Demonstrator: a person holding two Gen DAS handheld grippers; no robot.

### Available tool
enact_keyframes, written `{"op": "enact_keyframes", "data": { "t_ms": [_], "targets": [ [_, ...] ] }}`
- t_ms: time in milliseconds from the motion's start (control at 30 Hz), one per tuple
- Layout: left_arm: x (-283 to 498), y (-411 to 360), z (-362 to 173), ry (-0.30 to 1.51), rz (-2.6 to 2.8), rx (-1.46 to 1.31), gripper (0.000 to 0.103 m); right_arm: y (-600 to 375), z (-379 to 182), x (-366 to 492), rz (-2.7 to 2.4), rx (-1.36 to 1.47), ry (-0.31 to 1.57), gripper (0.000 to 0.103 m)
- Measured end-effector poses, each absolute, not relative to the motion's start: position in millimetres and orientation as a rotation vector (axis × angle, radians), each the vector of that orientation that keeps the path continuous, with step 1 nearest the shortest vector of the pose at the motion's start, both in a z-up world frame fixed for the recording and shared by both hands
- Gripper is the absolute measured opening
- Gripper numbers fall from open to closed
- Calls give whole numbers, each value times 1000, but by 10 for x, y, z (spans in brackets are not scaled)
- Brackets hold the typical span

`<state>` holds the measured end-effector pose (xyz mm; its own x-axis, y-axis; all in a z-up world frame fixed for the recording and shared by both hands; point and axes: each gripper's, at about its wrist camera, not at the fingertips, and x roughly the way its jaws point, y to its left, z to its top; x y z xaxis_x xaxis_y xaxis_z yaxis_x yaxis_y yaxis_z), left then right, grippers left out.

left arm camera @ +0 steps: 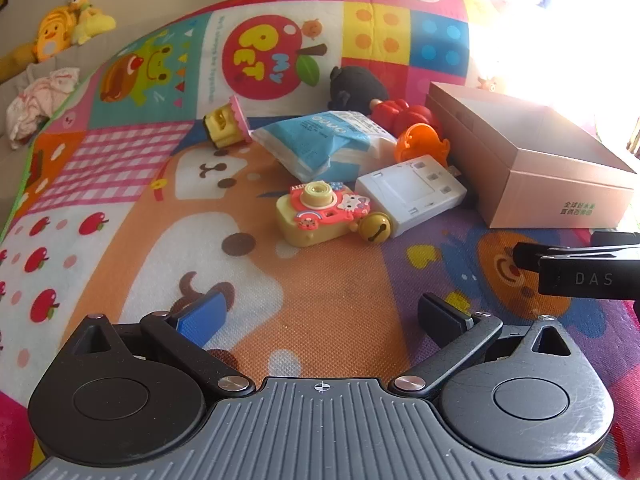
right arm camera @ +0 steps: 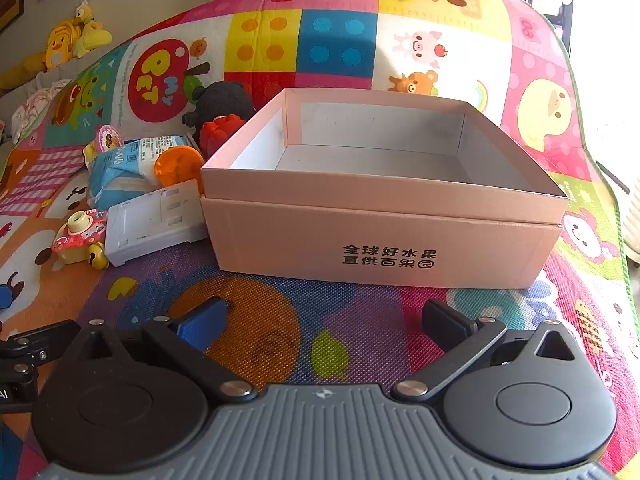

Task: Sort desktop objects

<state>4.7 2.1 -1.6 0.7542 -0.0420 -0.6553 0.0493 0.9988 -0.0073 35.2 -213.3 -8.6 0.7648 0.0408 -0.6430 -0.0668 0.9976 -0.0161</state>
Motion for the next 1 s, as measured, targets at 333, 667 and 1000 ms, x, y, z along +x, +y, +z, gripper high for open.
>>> {"op": "enact_keyframes", "data": {
  "t_ms": [333,667,1000],
  "targets": [
    [16,1,-3,713,-48,17,103,-2147,-94,347,59,-42,697,103],
    [-3,-11,-3,711,-52,13,103,-2130,-92,347,59,-34,698,103],
    [1,-10,-1,712,-51,16,103,-2126,-99,345,62,-28,699,103]
  ]
}}
